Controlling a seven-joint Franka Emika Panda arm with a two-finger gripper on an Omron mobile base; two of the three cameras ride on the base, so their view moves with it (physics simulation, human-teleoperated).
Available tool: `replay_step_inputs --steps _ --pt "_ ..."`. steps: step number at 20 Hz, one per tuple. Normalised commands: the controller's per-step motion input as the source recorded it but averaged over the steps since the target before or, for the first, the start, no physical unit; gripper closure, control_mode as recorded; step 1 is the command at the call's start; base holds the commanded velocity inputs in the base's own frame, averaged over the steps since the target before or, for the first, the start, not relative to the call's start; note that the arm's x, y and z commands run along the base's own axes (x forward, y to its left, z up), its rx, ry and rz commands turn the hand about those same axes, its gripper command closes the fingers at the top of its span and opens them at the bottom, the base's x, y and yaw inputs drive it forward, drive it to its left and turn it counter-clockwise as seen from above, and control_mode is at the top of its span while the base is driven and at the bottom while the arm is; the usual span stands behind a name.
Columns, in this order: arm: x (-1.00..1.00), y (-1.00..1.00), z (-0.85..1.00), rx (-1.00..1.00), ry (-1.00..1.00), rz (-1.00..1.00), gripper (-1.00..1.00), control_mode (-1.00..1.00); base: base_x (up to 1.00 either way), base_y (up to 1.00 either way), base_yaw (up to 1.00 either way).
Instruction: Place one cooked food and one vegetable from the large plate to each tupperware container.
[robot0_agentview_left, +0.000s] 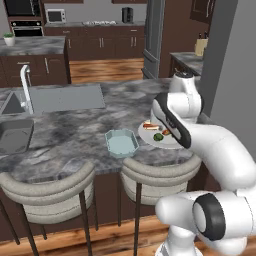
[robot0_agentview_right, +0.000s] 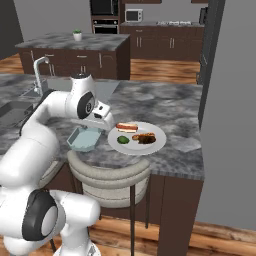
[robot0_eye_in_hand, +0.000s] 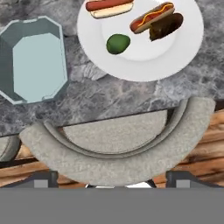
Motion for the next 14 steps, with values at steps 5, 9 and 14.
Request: replay_step_inputs --steps 5,9,14 --pt "0.53 -0.2 -0.47 0.0 0.13 -0.21 -1.0 -1.0 0.0 0.0 0.0" --pt "0.58 -0.22 -0.5 0.0 0.07 -0.26 -1.0 -1.0 0.0 0.0 0.0" --pt "0.76 -0.07 -0.67 0.02 0.02 -0.18 -1.0 -1.0 0.0 0.0 0.0"
